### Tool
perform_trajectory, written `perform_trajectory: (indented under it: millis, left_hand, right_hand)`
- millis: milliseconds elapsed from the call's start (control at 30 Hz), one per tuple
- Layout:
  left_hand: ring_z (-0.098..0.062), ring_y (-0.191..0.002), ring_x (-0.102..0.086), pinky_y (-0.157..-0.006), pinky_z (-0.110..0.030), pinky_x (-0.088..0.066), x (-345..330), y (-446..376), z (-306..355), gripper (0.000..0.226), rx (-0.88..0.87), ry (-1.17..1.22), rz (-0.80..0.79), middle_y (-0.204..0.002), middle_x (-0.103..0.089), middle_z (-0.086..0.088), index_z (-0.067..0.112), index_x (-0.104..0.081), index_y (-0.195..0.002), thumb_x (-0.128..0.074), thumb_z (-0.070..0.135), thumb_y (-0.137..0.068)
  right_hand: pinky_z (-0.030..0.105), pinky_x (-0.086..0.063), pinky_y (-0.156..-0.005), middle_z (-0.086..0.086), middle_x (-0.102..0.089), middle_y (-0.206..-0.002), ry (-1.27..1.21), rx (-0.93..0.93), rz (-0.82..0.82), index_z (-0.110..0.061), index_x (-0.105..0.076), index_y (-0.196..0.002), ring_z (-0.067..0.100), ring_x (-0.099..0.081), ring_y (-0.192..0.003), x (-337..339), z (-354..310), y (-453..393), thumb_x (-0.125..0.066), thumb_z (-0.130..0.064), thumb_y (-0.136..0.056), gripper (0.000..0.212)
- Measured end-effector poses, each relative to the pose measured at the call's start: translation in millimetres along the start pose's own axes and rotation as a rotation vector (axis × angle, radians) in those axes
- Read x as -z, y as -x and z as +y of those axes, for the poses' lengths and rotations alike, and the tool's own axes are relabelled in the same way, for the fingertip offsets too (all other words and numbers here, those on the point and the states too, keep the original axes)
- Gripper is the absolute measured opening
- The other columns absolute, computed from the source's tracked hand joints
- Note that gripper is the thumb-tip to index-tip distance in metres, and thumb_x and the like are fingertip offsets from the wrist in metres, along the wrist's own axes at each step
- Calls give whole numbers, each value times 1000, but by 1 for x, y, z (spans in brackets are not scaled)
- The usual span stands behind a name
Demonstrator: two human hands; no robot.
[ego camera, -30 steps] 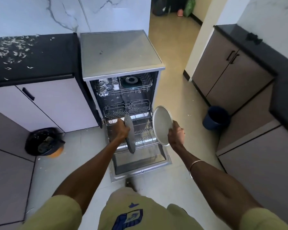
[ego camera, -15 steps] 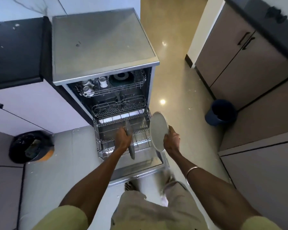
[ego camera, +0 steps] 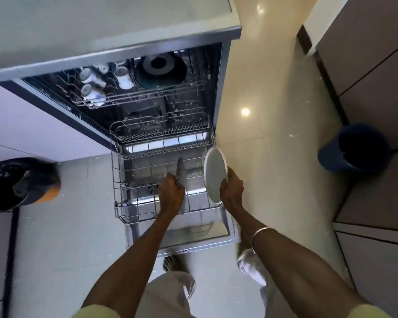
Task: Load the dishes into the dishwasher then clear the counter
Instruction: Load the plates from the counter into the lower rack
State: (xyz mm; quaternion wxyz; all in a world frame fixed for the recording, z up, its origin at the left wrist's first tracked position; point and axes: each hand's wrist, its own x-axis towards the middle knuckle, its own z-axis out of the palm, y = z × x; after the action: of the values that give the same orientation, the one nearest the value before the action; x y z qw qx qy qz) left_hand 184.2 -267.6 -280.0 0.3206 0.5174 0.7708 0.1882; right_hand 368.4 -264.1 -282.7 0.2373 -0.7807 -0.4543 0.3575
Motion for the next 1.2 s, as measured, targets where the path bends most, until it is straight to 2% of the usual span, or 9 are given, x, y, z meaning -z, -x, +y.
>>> perform_trajectory:
  millis: [100, 367, 600, 733, 767, 833, 900, 1100, 1200]
  left_hand:
    - [-21, -66, -55, -51, -30, -44, -23, -13, -10, 11, 8, -28, 6, -78, -56, -7, 6, -51, -92, -59, 2, -87]
    - [-31, -69, -60, -54, -31, -41, -57, -46, -42, 11, 95, -57, -43, -78, -61, -14, 1, -54, -96, -55, -1, -86]
    - [-14, -66, -56, -57, -28, -48, -88, -45, -57, 7, 67, -61, -55, -74, -54, 6, 11, -56, -100, -58, 15, -95]
    - [-23, -82, -65, -70, -38, -56, -101, -40, -59, 21, 155, -18, -62, -93, -66, -4, 11, -56, -107, -57, 29, -97]
    - [-24, -87, -66, -72, -38, -56, -99, -38, -57, 25, 159, 0, -77, -97, -66, -5, 11, -55, -111, -59, 31, -96]
    - [-22, -93, -66, -74, -34, -56, -95, -30, -54, 40, 122, 27, -116, -107, -65, -5, 10, -52, -125, -64, 31, -93]
    - [-22, -95, -67, -76, -35, -58, -92, -20, -53, 50, 89, 37, -134, -112, -66, -6, 10, -49, -132, -66, 33, -92]
    - [-18, -99, -63, -84, -29, -54, -54, 25, -28, 42, 116, 86, -221, -118, -63, -4, 7, -51, -133, -61, 23, -95]
    - [-28, -99, -66, -85, -35, -57, -24, 48, -14, 30, 126, -17, -167, -113, -66, -16, 5, -56, -123, -58, 16, -96]
  right_hand:
    - [39, -54, -81, 17, -70, -106, -28, 14, -37, -10, -57, -132, 35, -66, -95, -27, 12, -14, -38, -24, -83, 55]
    - [3, -35, -73, 18, -69, -106, -86, 7, -73, -1, -58, -130, 19, -59, -92, -67, 22, -24, -39, -18, -85, 52]
    - [17, -41, -78, 9, -70, -109, -62, -57, -47, -10, -59, -132, 14, -61, -94, -109, 49, -33, -50, -17, -97, 36]
    - [20, -39, -76, 15, -65, -112, -24, -161, -268, -10, -53, -132, 29, -62, -104, -103, 52, -37, -49, -17, -96, 36]
    - [23, -41, -75, 15, -64, -111, -42, -148, -285, -9, -52, -132, 30, -63, -102, -99, 50, -36, -49, -31, -95, 43]
    - [24, -46, -71, 16, -64, -108, -67, -76, -226, -1, -49, -134, 24, -63, -96, -102, 59, -36, -34, -79, -82, 95]
    - [28, -50, -78, 16, -62, -115, -35, -84, -259, 4, -43, -139, 22, -60, -102, -104, 74, -37, -20, -96, -64, 127]
    - [39, -44, -100, 22, -53, -137, 80, -127, -293, 3, -38, -143, 37, -50, -128, -36, 9, -6, -46, -68, -75, 99]
    - [35, -41, -100, 21, -50, -139, 117, -109, -299, 1, -38, -143, 37, -47, -129, 0, -27, 16, -61, -31, -84, 71]
